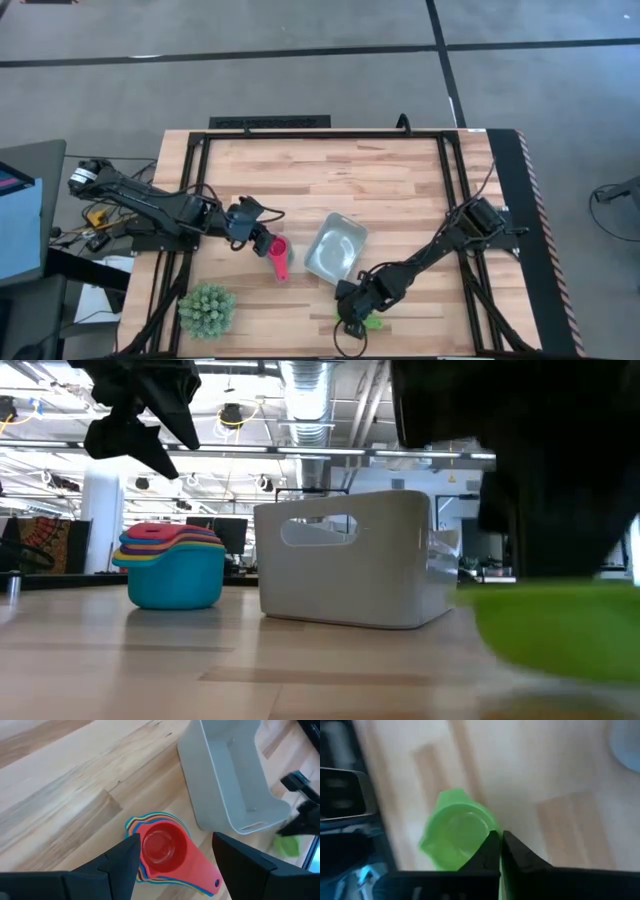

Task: Nest measuring cups in basket
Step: Stack the green measuring cup on top of the red measuring cup

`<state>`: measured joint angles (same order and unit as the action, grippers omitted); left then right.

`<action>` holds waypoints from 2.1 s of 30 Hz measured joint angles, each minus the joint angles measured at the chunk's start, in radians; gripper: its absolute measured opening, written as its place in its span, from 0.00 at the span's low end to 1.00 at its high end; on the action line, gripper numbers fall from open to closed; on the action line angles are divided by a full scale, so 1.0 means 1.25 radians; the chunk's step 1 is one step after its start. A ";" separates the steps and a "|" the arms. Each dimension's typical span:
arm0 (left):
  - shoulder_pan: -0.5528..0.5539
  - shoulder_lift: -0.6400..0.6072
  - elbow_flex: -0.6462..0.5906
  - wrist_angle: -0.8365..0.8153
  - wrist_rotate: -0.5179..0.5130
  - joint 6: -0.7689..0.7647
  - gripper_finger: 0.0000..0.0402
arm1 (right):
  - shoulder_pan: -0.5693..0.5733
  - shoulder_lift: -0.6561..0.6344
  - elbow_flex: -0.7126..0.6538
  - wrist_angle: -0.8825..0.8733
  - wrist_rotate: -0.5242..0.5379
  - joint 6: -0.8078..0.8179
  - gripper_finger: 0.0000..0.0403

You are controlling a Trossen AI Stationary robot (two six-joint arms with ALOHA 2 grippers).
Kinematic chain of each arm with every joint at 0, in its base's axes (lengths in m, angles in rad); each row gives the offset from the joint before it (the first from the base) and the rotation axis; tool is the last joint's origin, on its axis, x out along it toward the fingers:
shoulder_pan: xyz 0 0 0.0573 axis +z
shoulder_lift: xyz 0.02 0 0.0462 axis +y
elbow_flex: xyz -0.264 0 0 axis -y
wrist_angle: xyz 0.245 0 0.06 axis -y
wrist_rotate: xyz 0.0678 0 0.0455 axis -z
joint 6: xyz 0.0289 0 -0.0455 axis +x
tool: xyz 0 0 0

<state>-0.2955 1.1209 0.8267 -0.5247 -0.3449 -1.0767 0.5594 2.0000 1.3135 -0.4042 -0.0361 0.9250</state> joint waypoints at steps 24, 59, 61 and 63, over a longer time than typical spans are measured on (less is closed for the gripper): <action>-0.012 -0.141 0.001 -0.102 -0.053 -0.051 0.53 | -0.242 -0.065 0.187 0.103 0.273 0.174 0.01; -0.020 -0.188 0.000 -0.191 -0.162 -0.093 0.52 | -0.294 0.056 0.208 0.205 0.379 0.478 0.01; -0.020 -0.188 0.000 -0.198 -0.163 -0.094 0.52 | -0.291 0.069 0.205 0.210 0.363 0.480 0.02; -0.020 -0.188 0.000 -0.199 -0.163 -0.094 0.52 | -0.284 0.090 0.224 0.226 0.351 0.493 0.02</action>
<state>-0.3206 0.8864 0.8272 -0.7731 -0.5484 -1.1942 0.2043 2.1127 1.5937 -0.1221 0.4025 1.5413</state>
